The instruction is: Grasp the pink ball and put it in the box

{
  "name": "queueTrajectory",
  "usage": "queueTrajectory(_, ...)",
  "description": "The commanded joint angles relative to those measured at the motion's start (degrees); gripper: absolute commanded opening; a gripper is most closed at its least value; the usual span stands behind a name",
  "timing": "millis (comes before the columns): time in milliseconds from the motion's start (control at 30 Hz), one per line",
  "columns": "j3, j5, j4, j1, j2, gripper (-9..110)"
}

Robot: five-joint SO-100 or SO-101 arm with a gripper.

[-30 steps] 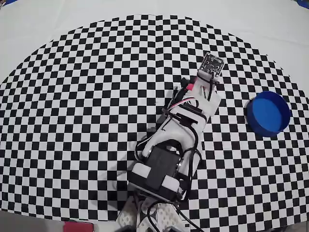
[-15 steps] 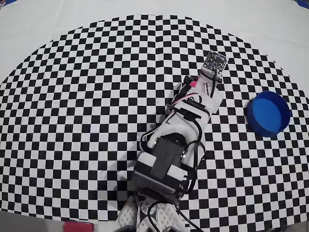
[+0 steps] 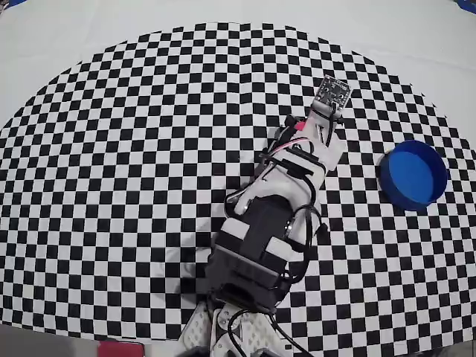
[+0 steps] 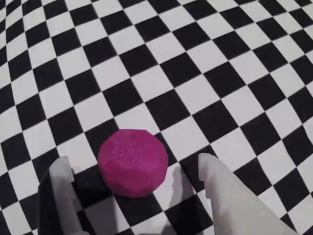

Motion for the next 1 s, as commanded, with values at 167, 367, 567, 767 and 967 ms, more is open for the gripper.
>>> queueTrajectory(167,-4.0,0.4,0.2,0.3,-1.8,30)
queueTrajectory(367,-4.8,0.4,0.2,0.1,-3.0,30)
queueTrajectory(567,-6.0,0.4,0.2,0.0,-4.6,30)
queueTrajectory(767,-6.9,0.4,0.2,0.2,-5.7,30)
queueTrajectory(967,-8.1,0.4,0.2,0.3,-6.8,30)
